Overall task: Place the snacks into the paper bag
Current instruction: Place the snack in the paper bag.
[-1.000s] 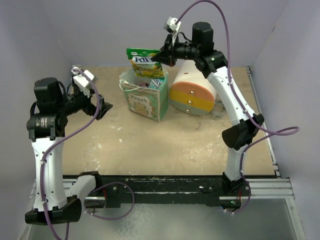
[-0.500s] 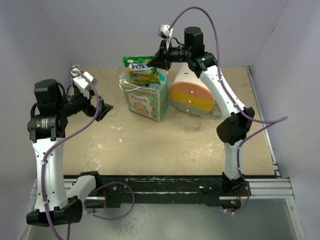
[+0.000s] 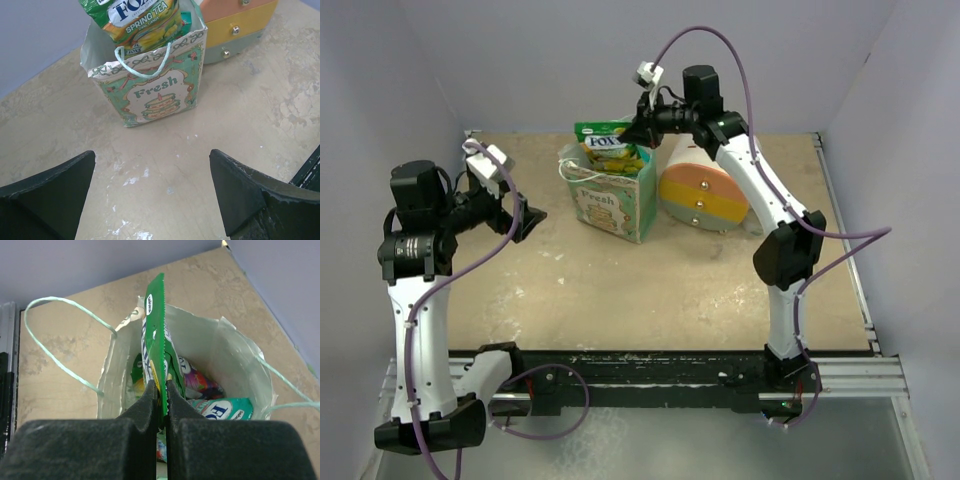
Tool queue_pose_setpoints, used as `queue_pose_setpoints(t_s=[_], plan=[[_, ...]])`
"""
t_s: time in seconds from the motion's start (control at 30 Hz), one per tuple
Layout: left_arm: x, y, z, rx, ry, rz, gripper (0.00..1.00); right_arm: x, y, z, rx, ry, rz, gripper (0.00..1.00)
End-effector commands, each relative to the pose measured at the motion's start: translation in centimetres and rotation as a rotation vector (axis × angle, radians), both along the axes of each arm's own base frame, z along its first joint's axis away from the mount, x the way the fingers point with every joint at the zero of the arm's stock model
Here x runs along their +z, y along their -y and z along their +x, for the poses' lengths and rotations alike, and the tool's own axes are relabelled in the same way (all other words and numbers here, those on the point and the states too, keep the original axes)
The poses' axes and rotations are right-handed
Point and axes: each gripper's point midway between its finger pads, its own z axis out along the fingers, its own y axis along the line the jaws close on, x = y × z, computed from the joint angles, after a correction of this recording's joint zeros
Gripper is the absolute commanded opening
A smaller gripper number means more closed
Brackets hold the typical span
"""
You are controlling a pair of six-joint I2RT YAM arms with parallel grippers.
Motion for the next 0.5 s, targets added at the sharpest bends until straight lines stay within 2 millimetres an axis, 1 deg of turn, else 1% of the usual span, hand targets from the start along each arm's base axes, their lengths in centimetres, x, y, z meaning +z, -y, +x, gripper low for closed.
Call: queue_pose_setpoints(t_s=[0.0,0.17,0.3,0.47], plan=[[1.2,0.2,-0.5,-0.012,0.058,-0.010,0.99,4.3,0.7,-0.6,-0.022,0.116,0.037,0.00],[1.1,0.1,-0.8,-0.008,0.064,-0.003,0.99,4.1,1.0,0.2,-0.067,0.118,0.031,0.00],[1.3,0.2,-0.6,-0.011,0.066,-0.009,0.99,3.9,1.5,1.0,-0.121,0.124,0.013,0.00],[1.2,0.2,-0.2,-0.014,0.055,-0.015,0.99,3.3,1.9,1.0,-0.145,0.125,-0.008,0.00]])
